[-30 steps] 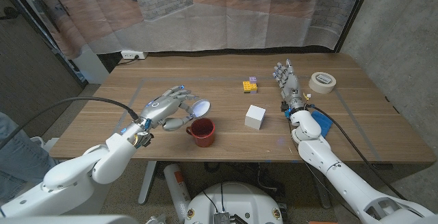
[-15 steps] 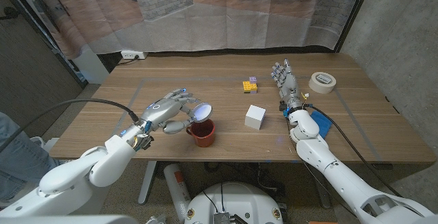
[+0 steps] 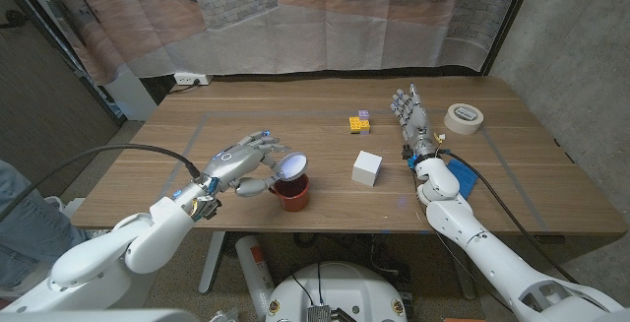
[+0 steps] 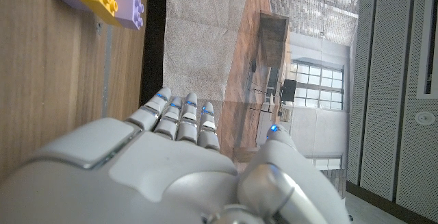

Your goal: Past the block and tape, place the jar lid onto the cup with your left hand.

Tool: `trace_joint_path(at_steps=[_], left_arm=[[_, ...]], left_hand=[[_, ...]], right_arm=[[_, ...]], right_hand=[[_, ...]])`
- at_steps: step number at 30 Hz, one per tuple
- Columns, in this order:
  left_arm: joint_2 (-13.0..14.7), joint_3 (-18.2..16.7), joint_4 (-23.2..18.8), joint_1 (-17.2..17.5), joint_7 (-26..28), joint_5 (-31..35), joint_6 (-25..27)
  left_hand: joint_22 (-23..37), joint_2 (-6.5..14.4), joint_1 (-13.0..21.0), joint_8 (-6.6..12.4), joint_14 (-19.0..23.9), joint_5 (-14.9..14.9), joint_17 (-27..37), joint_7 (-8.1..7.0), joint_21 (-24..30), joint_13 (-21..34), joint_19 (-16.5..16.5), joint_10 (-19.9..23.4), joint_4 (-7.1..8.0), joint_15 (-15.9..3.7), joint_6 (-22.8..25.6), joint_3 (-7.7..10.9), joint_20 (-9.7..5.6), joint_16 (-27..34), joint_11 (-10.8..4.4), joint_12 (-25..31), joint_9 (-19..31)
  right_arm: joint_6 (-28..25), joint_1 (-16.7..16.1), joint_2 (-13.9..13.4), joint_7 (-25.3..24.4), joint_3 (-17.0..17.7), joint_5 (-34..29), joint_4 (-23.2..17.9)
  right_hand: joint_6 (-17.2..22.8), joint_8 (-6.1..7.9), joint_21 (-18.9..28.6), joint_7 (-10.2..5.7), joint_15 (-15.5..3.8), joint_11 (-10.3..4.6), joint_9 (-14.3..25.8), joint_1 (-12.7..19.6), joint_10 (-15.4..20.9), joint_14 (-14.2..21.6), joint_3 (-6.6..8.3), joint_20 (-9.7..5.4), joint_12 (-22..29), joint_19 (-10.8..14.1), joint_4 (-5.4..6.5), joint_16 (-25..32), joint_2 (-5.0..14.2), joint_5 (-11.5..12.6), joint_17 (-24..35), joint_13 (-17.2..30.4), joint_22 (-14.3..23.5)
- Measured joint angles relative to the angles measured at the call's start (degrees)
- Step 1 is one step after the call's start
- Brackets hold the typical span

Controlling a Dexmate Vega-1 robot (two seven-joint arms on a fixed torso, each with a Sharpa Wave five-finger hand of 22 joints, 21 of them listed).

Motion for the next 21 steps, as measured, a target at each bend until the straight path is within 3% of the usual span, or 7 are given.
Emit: trace_joint_path(at_steps=[21], left_arm=[[-2.98,-0.63,-1.02,0.73,-3.85,1.51,0.73]], left_hand=[[0.00,-0.37,0.37,-0.29,-0.58,-0.02,0.00,-0.09,-0.23,0.00,-0.51,-0.44,0.01,0.00,0.09,0.45,0.08,0.00,0.00,0.00,0.00]], right_arm=[[-0.20,0.66,-0.53,0.48,0.36,0.30,0.65]], right_hand=[[0.00,0.00,0.00,0.00,0.00,0.00,0.00,0.00,0.00,0.00,0.00,0.00,0.00,0.00,0.00,0.00,0.00,0.00,0.00,0.00,0.00]])
